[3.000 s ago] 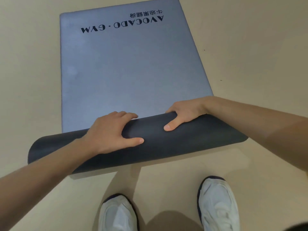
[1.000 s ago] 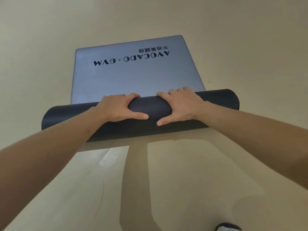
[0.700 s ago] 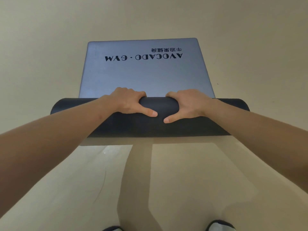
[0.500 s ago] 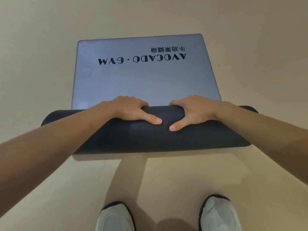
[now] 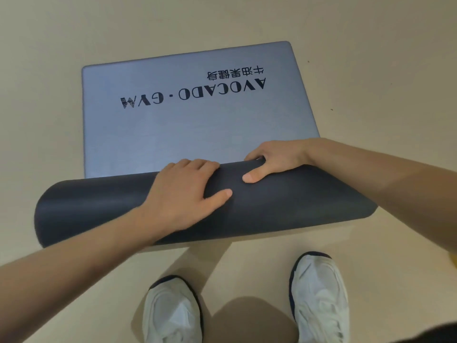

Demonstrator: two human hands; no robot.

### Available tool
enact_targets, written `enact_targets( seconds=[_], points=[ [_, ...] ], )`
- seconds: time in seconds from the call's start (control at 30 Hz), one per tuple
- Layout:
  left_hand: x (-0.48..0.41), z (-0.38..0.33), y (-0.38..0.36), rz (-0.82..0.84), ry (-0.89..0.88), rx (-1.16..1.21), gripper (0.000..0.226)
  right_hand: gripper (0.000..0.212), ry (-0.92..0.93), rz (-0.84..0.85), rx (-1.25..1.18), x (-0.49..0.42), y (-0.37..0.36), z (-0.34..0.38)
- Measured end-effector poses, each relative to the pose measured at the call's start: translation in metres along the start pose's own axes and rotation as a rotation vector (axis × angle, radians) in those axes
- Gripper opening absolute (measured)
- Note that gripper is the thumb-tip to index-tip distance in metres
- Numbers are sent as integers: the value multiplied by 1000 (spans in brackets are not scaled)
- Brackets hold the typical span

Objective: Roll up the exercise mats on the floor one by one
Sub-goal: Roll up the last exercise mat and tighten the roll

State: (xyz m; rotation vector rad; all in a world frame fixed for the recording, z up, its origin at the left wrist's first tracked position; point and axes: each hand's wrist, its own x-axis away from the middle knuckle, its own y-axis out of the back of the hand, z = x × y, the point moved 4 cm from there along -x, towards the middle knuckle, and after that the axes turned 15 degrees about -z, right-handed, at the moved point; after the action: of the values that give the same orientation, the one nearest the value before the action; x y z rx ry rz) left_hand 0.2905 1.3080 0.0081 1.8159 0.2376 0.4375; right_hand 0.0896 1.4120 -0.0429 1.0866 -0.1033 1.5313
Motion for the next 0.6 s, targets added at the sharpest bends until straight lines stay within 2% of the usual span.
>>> enact_targets(
  seconds=[0.1, 0.23, 0.3, 0.37, 0.47, 0.6],
  points=[
    [26, -18, -10, -165, -86, -37, 81, 80, 1, -55, 77, -6, 9, 1],
    [37, -18, -32, -133, -188, -205, 91, 89, 0, -77, 153, -10, 13, 3],
    [28, -13, -33, -117, -227, -231, 93, 91, -12, -140, 181, -9, 15, 0],
    [12, -8, -27, -113, -220, -214, 93, 85, -9, -284, 237, -6, 21, -2],
    [-18, 2, -12, -90, -191, -141, 92, 65, 122, -592, 327, 2, 30, 3],
    [-61, 20, 3, 34, -119, 10, 91, 65, 311, -818, 391, 18, 22, 21]
  ],
)
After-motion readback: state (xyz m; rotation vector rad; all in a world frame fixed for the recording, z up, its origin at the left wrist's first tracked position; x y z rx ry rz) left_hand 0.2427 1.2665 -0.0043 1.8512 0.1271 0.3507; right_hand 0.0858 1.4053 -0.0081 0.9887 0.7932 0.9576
